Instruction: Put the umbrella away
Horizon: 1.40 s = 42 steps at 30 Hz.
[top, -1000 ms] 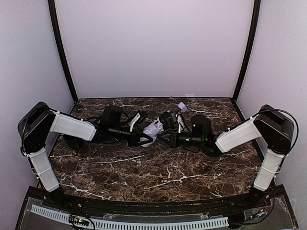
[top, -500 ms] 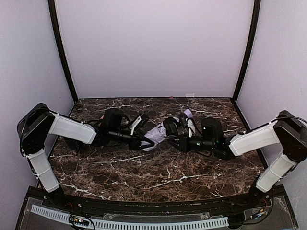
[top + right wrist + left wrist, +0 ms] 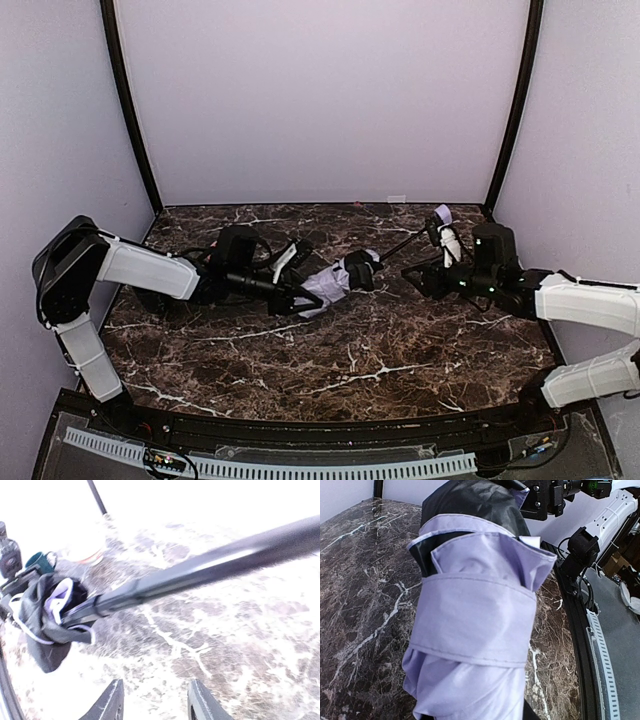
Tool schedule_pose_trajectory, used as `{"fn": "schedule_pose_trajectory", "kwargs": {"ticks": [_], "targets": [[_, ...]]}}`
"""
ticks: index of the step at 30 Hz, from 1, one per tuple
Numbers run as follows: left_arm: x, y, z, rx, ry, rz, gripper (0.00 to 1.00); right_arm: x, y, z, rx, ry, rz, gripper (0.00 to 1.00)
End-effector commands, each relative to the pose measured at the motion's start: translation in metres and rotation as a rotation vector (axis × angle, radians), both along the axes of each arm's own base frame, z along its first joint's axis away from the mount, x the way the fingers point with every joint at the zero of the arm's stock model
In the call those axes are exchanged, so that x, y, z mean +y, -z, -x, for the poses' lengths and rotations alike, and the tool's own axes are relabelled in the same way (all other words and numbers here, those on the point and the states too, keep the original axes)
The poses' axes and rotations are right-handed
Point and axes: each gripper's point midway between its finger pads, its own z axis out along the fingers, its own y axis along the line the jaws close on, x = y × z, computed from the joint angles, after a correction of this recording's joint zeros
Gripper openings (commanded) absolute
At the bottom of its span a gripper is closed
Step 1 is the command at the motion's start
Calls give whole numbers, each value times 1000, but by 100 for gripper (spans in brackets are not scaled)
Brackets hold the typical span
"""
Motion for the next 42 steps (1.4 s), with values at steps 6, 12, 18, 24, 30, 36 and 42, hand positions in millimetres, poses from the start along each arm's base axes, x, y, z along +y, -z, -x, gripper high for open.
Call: {"fn": "schedule_pose_trajectory", "kwargs": {"ticks": [6,12,18,24,30,36,42], "targets": [[-6,-9,-23,-5,-77,-9,0,56,-13,36,42,-352,-61,48],[-2,4,-24,-12,-88,-43,0,45,-96,39,-24,-377,-128,50],[0,6,-21,-15,-76,-53,0,-45,-136,-39,-62,158,-174,67],[-1,-6,-15,-41,-50,-20,0,-78,-114,-94,141,303,-307,87],[0,-10,-18,-61,-67,-11,0,-66,-99,-104,177,301,-373,78],[-2,-11,-18,-58,-61,-3,0,-41,-70,-98,225,267,-344,72],[-1,-12,-15,-61,-54,0,0,-37,-46,-99,215,273,-324,61]]}}
